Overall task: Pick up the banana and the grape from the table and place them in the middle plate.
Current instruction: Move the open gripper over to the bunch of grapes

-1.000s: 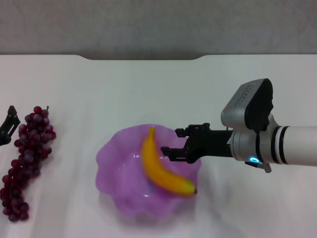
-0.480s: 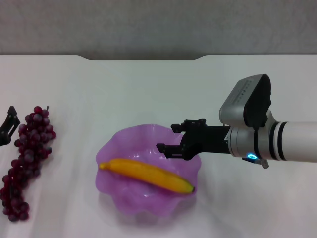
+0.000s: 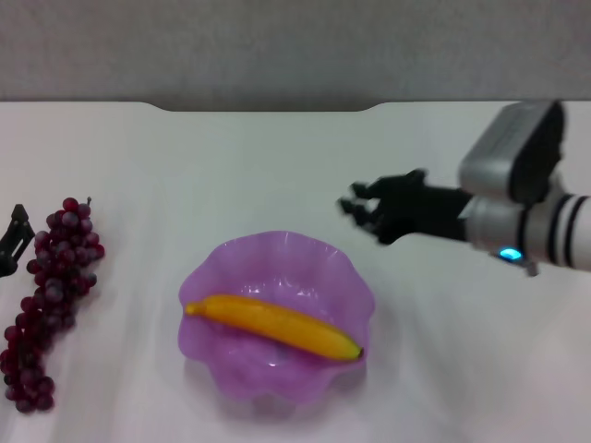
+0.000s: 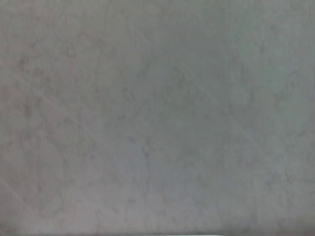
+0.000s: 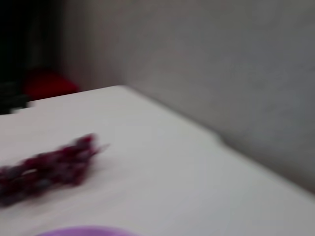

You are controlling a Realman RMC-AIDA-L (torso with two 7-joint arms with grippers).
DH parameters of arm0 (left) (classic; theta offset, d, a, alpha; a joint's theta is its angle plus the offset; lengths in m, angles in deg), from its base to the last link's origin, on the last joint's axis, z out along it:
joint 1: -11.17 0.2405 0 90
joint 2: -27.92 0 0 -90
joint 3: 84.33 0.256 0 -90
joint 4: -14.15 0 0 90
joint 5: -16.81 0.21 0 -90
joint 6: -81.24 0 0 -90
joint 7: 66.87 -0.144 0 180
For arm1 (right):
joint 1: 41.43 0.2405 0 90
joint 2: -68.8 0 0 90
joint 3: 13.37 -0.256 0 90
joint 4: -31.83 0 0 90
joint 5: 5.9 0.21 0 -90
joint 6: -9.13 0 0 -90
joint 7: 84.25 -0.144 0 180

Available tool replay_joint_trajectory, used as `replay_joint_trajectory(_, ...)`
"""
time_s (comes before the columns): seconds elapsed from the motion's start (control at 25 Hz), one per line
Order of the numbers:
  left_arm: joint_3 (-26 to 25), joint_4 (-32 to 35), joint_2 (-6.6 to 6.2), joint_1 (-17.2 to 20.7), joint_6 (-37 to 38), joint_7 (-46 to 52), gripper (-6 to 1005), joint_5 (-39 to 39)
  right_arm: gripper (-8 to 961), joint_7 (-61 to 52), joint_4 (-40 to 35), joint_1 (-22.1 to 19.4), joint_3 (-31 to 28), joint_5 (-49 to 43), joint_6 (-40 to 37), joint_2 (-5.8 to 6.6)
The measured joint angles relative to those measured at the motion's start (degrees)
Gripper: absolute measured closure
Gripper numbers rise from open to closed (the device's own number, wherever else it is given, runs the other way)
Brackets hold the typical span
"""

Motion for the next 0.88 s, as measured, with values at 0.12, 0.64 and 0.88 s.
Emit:
replay_joint_trajectory(0.12, 0.00, 0.06, 0.00, -0.01, -0.06, 0.00, 109, 0.04, 629, -0.03, -8.06, -6.14, -2.85, -1.86, 4.78, -0.38)
replay_joint_trajectory(0.64, 0.00, 0.06, 0.00, 0.02, -0.19, 0.00, 108, 0.07, 957, 5.33, -22.40, -21.27, -2.49, 6.44, 23.29, -0.96)
replay_joint_trajectory(0.88, 0.00, 0.06, -0.03, 0.02, -0.58, 0.00, 108, -0.09, 954, 19.19, -19.14, -23.30, -6.33, 24.10, 20.80, -0.94)
